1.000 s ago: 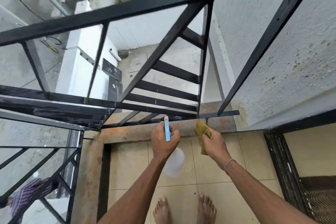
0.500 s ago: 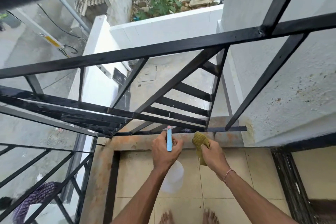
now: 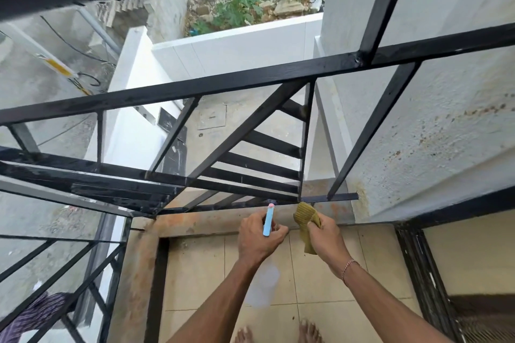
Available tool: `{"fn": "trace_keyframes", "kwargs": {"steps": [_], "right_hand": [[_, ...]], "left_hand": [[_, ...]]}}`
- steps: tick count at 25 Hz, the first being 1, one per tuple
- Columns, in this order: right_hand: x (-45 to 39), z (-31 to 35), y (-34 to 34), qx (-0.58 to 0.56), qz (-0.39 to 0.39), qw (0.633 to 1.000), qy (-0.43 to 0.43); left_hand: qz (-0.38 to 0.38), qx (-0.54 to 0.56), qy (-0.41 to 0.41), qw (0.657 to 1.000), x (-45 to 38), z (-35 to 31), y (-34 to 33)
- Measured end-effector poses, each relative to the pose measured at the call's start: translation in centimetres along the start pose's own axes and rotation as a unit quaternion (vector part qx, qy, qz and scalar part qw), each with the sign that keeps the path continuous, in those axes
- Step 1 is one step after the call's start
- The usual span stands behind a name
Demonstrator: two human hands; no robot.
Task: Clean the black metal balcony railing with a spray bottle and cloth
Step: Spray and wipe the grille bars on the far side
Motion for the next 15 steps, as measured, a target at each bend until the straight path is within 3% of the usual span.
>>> {"fn": "trace_keyframes", "kwargs": {"steps": [9,15], "right_hand": [[0.4,-1.0,2.4,0.001,-0.019,1.0,-0.011],[1.1,-1.0,1.6,-0.008,-0.007,1.0,-0.018]], "left_hand": [[0.009,0.0,-0.037,0.999,0.2,-2.1,-1.5],[-0.148,0.085,-0.004,0.985,1.6,-3.1,4.7]]}}
Point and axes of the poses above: each hand's wrist, its own x-axis away from the middle knuckle, its own y-axis out of the back of the hand, z = x × y, the point moved 6 cm from there along -x, towards the middle knuckle, and after that the axes turned 10 degrees about y, right-handed, at the moved point
